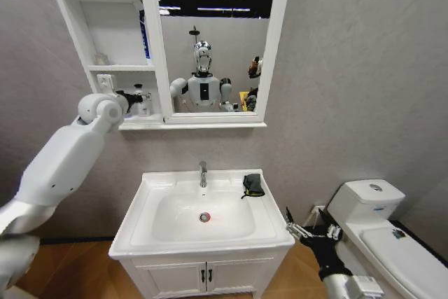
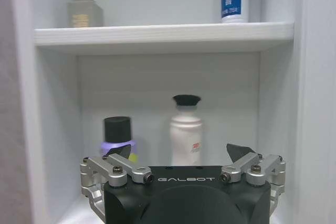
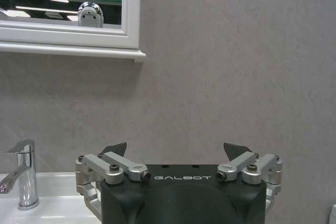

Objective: Move facial cleanser and shampoo from washbasin to cabinet, then wipe washbasin with towel.

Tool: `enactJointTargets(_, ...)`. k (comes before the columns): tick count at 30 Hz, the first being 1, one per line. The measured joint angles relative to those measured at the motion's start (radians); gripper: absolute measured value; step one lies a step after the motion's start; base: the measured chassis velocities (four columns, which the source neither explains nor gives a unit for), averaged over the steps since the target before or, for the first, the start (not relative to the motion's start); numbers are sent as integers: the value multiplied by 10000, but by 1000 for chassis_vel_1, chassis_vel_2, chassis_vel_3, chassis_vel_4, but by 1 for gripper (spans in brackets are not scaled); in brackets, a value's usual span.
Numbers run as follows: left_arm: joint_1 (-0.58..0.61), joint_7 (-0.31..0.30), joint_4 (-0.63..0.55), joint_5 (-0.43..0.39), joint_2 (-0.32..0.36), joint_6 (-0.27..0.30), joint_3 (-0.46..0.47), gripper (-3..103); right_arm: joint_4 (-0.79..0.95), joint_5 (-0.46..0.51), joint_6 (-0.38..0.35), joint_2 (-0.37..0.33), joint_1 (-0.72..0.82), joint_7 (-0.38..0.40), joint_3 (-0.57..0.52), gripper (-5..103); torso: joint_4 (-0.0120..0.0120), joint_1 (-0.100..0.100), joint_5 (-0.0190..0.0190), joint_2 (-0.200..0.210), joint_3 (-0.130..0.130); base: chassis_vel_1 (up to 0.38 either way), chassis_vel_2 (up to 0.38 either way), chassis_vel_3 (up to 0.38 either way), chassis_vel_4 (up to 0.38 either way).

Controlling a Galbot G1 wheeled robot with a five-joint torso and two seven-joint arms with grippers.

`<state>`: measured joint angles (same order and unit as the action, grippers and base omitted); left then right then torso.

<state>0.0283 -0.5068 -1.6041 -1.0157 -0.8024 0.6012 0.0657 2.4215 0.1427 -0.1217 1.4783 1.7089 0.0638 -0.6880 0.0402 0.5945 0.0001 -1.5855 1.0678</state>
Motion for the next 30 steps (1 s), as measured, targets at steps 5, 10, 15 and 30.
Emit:
enactJointTargets(5,2411,-265,-2083,846,452,-979,1127,100,1,-61,-166,5,-22,31,81,100,-3,0,-1,0,0,0,0,0,0)
enactJointTargets(10,7246,254,-4560,2299,85,-1687,4095,100,-74,-156,-226,-36,-37,18,105,100,-2,-1,0,0,-1,0,0,0,0)
enactJointTargets(15,11360,1587,-6161,4242,-1752,-2250,6400,100,-134,-159,-375,-69,-154,-78,126,100,-3,-1,-4,0,-1,0,0,0,0)
enactJointTargets(30,16579,5507,-8121,6234,-6539,-3604,8056,100,-432,-320,-554,-137,-302,-331,279,100,-3,-1,3,-1,0,0,0,0,0)
